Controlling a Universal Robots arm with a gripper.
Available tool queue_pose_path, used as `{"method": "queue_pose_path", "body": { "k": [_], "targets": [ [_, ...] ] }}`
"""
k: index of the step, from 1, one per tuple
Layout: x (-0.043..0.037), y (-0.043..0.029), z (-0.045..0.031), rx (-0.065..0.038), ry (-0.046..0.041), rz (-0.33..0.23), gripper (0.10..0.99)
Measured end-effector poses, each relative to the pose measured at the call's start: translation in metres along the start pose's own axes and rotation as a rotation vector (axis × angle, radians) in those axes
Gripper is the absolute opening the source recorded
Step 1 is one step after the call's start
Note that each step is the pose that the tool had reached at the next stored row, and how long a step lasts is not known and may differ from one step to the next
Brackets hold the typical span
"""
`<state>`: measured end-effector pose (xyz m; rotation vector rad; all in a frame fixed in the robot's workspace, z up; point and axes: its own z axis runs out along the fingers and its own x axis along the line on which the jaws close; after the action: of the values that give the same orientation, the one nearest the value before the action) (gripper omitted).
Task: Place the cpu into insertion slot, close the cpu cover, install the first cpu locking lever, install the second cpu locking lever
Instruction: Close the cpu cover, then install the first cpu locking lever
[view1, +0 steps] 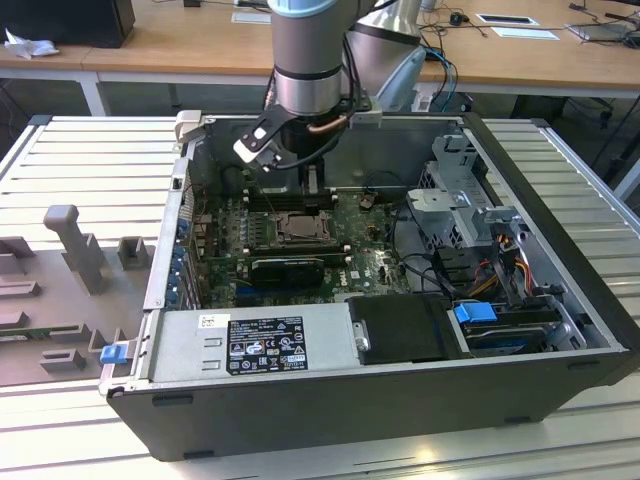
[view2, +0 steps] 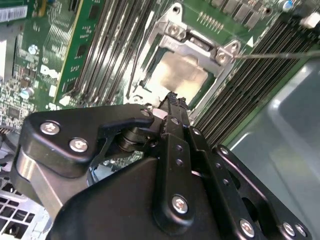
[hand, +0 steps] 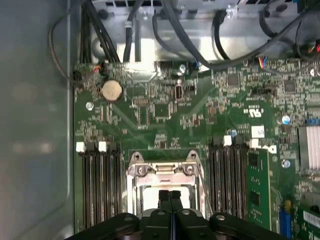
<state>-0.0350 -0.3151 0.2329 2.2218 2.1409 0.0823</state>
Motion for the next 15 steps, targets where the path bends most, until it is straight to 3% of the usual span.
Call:
{"method": "queue_pose_path", "body": {
  "k": [10, 15],
  "targets": [
    [-0.0004, -0.0117, -0.0007, 0.000, -0.0001, 0.000, 0.106],
    [-0.0005, -0.0116, -0.0050, 0.000, -0.0001, 0.000, 0.106]
  ]
}}
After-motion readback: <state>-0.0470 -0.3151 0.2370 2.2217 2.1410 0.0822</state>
